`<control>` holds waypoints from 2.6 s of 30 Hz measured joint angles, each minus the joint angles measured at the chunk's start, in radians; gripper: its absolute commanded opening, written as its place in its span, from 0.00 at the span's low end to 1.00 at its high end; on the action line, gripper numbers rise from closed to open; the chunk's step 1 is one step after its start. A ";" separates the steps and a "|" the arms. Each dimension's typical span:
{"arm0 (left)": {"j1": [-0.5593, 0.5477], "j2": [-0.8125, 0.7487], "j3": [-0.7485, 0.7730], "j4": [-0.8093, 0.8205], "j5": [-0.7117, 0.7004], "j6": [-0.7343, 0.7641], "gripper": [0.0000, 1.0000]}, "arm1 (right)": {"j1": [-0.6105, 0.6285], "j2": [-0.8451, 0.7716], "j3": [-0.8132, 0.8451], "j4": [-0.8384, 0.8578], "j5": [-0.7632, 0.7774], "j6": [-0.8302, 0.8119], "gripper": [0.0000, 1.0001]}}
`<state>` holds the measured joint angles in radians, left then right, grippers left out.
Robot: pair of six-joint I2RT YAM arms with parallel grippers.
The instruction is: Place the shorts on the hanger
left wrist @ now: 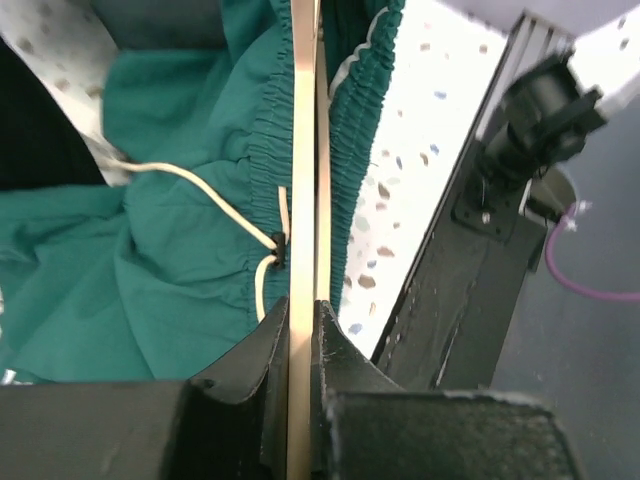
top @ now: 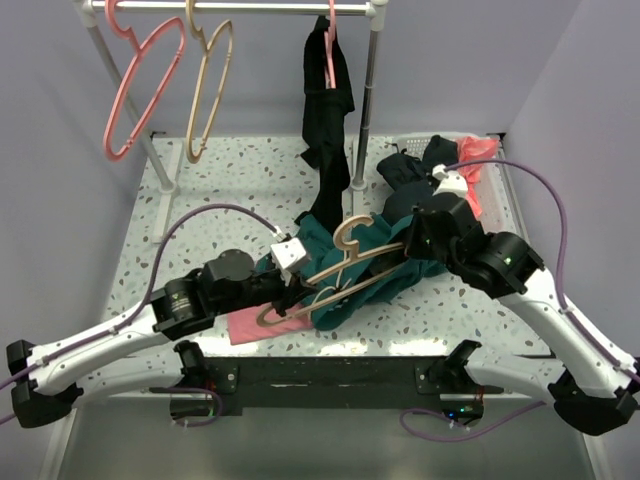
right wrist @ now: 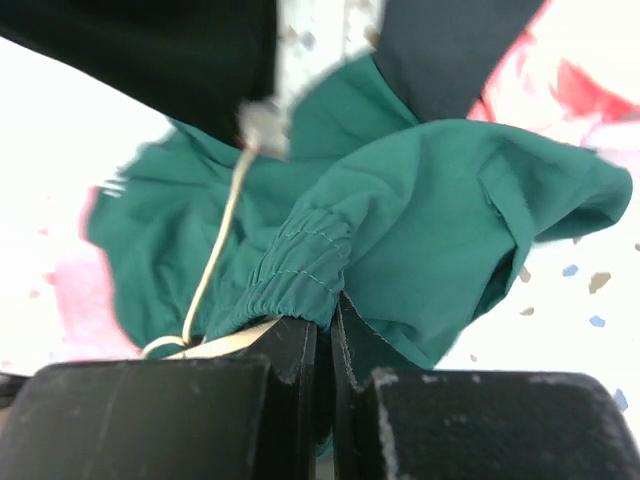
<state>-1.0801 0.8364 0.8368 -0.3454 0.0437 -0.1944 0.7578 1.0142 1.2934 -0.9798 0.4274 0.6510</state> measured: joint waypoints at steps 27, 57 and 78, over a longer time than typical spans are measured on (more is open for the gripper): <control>-0.024 -0.047 -0.035 0.166 -0.196 -0.060 0.00 | 0.041 0.047 0.111 0.045 -0.063 -0.008 0.07; -0.127 0.214 -0.084 0.401 -0.252 -0.122 0.00 | 0.047 -0.243 -0.265 0.491 -0.167 -0.373 0.69; -0.074 0.332 0.074 0.253 -0.154 -0.174 0.00 | 0.049 -0.232 -0.404 0.627 -0.233 -0.484 0.67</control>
<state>-1.1538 1.1683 0.9112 -0.0929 -0.1101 -0.3679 0.8070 0.7822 0.8894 -0.3527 0.1940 0.1669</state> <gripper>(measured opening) 0.104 0.676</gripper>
